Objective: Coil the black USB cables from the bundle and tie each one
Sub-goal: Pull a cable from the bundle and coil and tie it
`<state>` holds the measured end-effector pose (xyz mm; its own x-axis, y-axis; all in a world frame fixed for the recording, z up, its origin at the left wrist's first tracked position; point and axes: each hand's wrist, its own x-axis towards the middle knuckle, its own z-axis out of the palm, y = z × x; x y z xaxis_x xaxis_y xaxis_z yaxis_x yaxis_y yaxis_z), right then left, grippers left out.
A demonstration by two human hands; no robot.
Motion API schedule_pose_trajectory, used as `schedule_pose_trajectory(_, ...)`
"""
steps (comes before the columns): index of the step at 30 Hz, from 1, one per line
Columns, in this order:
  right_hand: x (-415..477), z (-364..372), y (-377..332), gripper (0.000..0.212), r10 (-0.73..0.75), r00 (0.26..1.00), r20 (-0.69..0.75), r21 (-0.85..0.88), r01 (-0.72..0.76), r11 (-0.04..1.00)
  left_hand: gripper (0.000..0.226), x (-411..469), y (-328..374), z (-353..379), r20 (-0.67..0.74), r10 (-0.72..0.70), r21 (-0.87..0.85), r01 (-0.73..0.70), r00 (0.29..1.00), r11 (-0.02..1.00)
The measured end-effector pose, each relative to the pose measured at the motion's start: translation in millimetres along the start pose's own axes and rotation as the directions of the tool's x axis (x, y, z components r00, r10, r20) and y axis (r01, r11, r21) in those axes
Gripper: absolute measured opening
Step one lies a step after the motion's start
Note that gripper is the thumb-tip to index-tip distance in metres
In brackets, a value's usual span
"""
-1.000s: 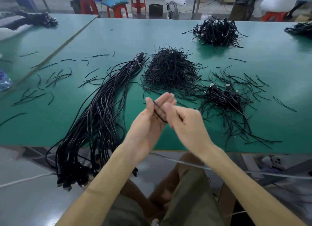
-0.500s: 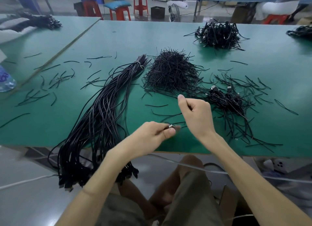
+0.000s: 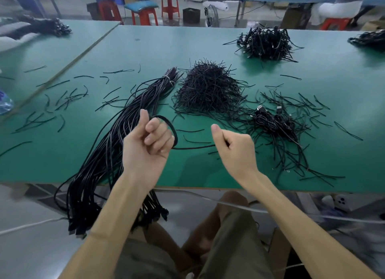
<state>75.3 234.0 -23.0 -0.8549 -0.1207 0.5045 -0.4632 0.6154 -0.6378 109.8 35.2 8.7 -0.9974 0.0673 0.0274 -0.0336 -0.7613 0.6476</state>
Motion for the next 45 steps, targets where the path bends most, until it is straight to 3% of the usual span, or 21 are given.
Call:
schedule_pose_trajectory(1,4.6,-3.2,2.6,0.063,0.006,1.0,-0.022,-0.021,-0.007,1.0,0.054,-3.3,2.6,-4.1,0.045,0.042,0.219,-0.051,0.998,0.974)
schedule_pose_trajectory(2,9.6,-5.6,3.2,0.062,0.012,0.999,-0.039,-0.045,-0.014,0.999,0.056,-6.7,2.4,-7.0,0.113,0.075,0.478,-0.12,0.991,0.87)
schedule_pose_trajectory(3,14.2,-6.8,1.9,0.062,0.014,0.999,-0.052,-0.064,-0.017,0.998,0.057,-9.2,-1.0,-9.1,0.194,0.072,0.699,-0.189,0.978,0.69)
schedule_pose_trajectory(5,20.0,-5.1,-5.9,0.061,-0.005,0.997,-0.082,-0.083,-0.002,0.997,0.054,-13.5,-12.3,-11.4,0.275,-0.033,0.915,-0.251,0.961,0.316)
schedule_pose_trajectory(6,20.5,-2.1,-11.4,0.061,-0.022,0.995,-0.095,-0.082,0.014,0.997,0.051,-15.8,-17.8,-12.0,0.272,-0.054,0.938,-0.253,0.961,0.235)
schedule_pose_trajectory(7,19.4,0.7,-16.9,0.06,-0.034,0.994,-0.101,-0.063,0.028,0.998,0.047,-18.0,-23.0,-12.1,0.261,-0.021,0.938,-0.248,0.965,0.241)
schedule_pose_trajectory(11,6.6,11.5,-32.6,0.058,0.014,0.997,-0.076,0.135,-0.004,0.991,0.033,-13.6,-32.6,-9.4,0.071,0.169,0.837,-0.15,0.983,0.527)
schedule_pose_trajectory(14,-12.1,21.0,-40.7,0.055,0.017,0.999,-0.029,0.176,-0.012,0.984,0.036,-10.9,-35.1,-5.2,0.033,0.134,0.723,-0.116,0.99,0.681)
schedule_pose_trajectory(17,-33.5,28.0,-46.3,0.056,-0.001,1.0,0.025,0.185,-0.003,0.983,0.05,-10.9,-30.5,-1.4,0.05,0.056,0.455,-0.073,0.997,0.887)
schedule_pose_trajectory(19,-39.2,29.1,-46.1,0.053,0.003,0.999,0.038,0.189,-0.01,0.982,0.054,-12.7,-26.9,1.1,0.053,0.003,0.332,-0.02,0.999,0.943)
schedule_pose_trajectory(22,-37.2,25.9,-43.7,0.042,-0.024,0.999,0.038,0.191,0.016,0.981,0.048,-15.3,-23.0,0.6,-0.004,-0.044,0.215,0.044,0.999,0.976)
schedule_pose_trajectory(27,-34.0,24.6,-33.2,0.04,-0.061,0.983,0.176,0.082,0.047,0.996,0.037,-15.1,-21.5,0.5,-0.071,-0.048,0.086,0.054,0.996,0.995)
schedule_pose_trajectory(32,-33.5,23.3,-29.6,0.031,0.015,0.962,0.271,0.092,-0.041,0.995,0.04,-11.4,-24.4,-3.1,-0.086,-0.023,0.195,0.039,0.996,0.98)
schedule_pose_trajectory(36,-31.8,27.1,-32.3,0.05,-0.004,0.948,0.317,0.146,-0.044,0.988,0.039,-7.6,-33.7,-3.8,-0.107,-0.019,0.266,0.047,0.994,0.963)
schedule_pose_trajectory(41,-20.0,29.4,-23.0,0.056,0.063,0.952,0.299,0.241,-0.139,0.96,0.039,3.0,-41.2,-5.0,-0.014,-0.039,0.279,0.041,0.999,0.96)
schedule_pose_trajectory(45,-14.1,27.2,-7.4,0.057,0.045,0.94,0.34,0.16,-0.105,0.982,0.028,12.6,-33.9,-11.5,0.024,-0.107,0.478,0.082,0.994,0.874)
